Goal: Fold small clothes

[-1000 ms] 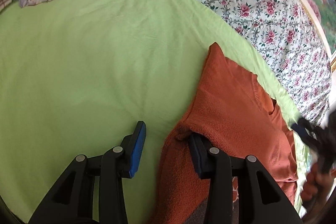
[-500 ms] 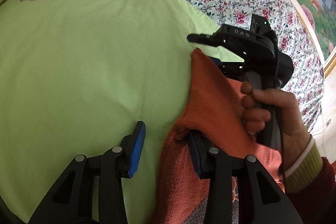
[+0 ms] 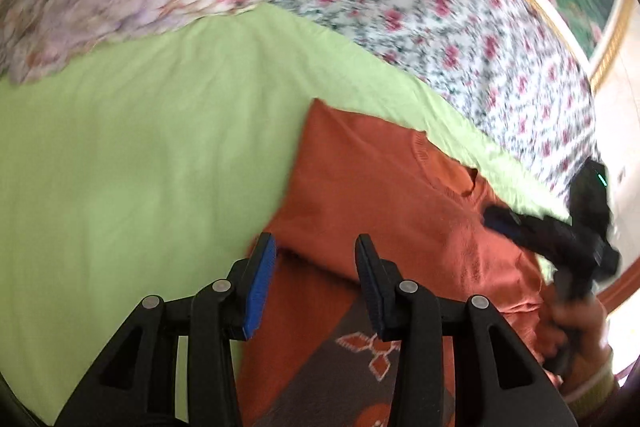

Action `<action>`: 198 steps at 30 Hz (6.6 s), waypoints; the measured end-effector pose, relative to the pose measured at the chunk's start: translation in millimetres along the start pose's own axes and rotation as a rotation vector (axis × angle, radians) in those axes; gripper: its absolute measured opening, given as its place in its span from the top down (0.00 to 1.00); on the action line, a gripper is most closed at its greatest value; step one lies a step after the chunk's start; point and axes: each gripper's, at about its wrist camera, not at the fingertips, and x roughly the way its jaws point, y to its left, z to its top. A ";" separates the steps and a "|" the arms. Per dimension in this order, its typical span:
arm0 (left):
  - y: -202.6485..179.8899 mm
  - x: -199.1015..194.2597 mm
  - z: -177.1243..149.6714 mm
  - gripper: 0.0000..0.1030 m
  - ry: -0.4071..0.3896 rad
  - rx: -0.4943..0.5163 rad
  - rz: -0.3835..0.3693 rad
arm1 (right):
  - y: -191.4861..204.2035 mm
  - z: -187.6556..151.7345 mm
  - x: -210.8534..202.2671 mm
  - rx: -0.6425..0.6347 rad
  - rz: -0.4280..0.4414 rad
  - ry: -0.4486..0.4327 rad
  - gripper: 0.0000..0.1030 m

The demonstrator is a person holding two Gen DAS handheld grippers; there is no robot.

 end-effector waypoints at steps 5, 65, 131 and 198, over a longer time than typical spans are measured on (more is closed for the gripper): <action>-11.4 39.8 2.8 0.60 0.121 0.073 0.018 | -57.2 -46.4 -52.7 0.099 -0.182 -0.017 0.45; 71.5 -149.3 -182.7 0.95 0.265 0.200 -0.202 | -94.5 -337.1 -282.5 0.287 0.095 -0.214 0.93; 15.2 100.6 81.0 0.97 0.030 0.054 -0.078 | -195.8 -16.2 -138.1 0.262 -0.166 -0.271 0.93; 6.5 10.9 -80.3 0.51 0.181 -0.106 -0.117 | -124.2 -130.4 -161.5 0.316 -0.229 -0.387 0.66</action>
